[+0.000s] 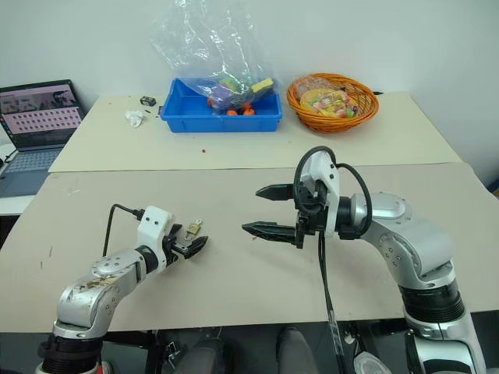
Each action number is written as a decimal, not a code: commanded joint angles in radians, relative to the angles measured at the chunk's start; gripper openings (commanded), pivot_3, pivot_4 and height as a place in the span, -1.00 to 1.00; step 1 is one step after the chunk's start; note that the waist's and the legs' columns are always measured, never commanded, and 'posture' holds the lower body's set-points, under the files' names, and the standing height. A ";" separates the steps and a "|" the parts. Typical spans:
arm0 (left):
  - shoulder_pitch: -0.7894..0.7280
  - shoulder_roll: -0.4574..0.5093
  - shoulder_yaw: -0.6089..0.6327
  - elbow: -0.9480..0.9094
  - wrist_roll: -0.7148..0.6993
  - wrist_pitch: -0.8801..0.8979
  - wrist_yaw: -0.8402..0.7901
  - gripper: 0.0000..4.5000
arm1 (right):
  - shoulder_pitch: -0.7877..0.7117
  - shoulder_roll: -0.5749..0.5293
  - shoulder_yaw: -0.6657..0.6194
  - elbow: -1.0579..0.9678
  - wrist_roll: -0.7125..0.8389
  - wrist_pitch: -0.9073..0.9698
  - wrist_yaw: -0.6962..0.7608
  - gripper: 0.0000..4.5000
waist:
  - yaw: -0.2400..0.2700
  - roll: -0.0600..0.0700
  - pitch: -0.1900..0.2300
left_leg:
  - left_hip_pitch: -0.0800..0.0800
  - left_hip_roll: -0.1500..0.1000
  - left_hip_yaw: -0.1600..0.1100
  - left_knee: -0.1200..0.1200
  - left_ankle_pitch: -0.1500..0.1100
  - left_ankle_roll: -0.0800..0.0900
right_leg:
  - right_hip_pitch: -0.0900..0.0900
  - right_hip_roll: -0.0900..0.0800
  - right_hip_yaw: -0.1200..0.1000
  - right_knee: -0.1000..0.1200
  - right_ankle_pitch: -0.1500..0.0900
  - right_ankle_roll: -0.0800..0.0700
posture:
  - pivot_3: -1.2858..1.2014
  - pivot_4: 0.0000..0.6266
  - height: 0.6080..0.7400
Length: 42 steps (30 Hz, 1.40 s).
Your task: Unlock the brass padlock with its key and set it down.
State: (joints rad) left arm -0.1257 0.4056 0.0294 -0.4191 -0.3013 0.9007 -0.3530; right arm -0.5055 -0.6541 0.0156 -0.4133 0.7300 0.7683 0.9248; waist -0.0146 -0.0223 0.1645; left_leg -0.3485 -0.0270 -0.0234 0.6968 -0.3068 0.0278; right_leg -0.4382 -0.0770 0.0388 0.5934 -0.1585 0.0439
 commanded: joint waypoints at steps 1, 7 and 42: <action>0.001 0.008 0.011 0.012 0.003 0.014 0.007 0.98 | -0.017 0.001 -0.029 -0.037 0.025 -0.005 -0.011 1.00 | 0.000 0.000 0.000 | 0.000 0.000 0.000 0.000 0.000 0.000 | 0.000 0.000 0.000 0.000 0.000 0.000 | 0.03 -0.52 0.92; -0.013 -0.004 0.023 0.041 0.014 -0.031 0.021 0.98 | -0.009 -0.005 -0.034 -0.032 0.022 -0.009 -0.020 1.00 | 0.000 0.000 0.000 | 0.000 0.000 0.000 0.000 0.000 0.000 | 0.000 0.000 0.000 0.000 0.002 -0.004 | 0.03 -0.52 0.92; -0.048 0.341 -0.227 -0.080 0.528 -0.711 -0.005 -0.65 | 0.002 0.005 -0.047 -0.022 0.034 -0.011 -0.091 1.00 | 0.002 -0.007 0.004 | -0.006 0.000 -0.001 -0.001 0.001 -0.002 | -0.005 0.000 0.000 -0.001 0.003 -0.007 | 0.03 -0.52 0.92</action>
State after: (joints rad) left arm -0.1588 0.6837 -0.1767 -0.4269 0.1036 0.3890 -0.3334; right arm -0.4926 -0.6556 -0.0113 -0.4201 0.7624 0.7683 0.8419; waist -0.0126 -0.0295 0.1689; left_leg -0.3539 -0.0274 -0.0233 0.6953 -0.3060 0.0261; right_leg -0.4439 -0.0774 0.0393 0.5924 -0.1549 0.0371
